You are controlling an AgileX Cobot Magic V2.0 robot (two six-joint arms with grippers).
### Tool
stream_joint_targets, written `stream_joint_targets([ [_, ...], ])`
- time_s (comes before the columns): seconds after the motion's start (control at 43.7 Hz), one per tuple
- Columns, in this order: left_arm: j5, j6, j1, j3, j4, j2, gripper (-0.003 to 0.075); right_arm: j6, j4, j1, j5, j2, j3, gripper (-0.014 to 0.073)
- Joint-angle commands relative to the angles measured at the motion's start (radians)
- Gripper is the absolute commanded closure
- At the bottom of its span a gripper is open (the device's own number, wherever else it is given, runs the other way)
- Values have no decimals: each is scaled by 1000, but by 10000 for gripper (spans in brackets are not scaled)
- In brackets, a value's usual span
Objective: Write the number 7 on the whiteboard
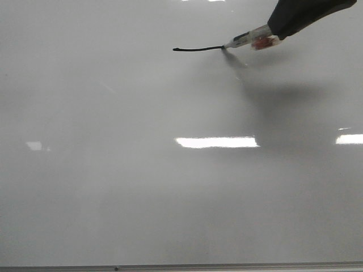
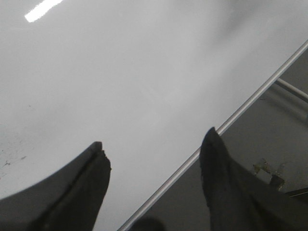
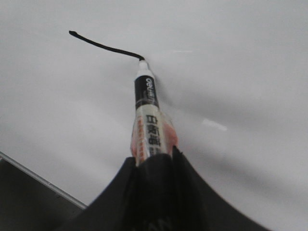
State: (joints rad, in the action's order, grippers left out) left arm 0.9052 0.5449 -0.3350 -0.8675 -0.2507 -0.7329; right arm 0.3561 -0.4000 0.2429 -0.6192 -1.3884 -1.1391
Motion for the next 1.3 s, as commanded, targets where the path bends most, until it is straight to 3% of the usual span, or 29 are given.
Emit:
stream_joint_targets([
  [0.0,-69,-9,2,-28,-24,4,312,1,26,3,42,9,-32,660],
  [0.343,-103,-9,2,-28,-24,4,313,57,26,107,-41,-117,36,660],
  [0.503,-115,-7,2,-28,-24,4,312,89,19,123,-33,-81,28,660],
  [0.618,-115,45,-8,-29,-50,-13,297,169,18,150,-106,-6,28,660],
  [0.778,-94,213,-78,-32,-193,-78,175,344,18,207,-265,115,29,660],
  [1.075,-10,291,-278,-153,-246,-320,174,582,-99,244,-451,306,29,660],
  [1.281,-10,389,-396,-282,-357,-482,174,592,-110,244,-482,333,29,660],
])
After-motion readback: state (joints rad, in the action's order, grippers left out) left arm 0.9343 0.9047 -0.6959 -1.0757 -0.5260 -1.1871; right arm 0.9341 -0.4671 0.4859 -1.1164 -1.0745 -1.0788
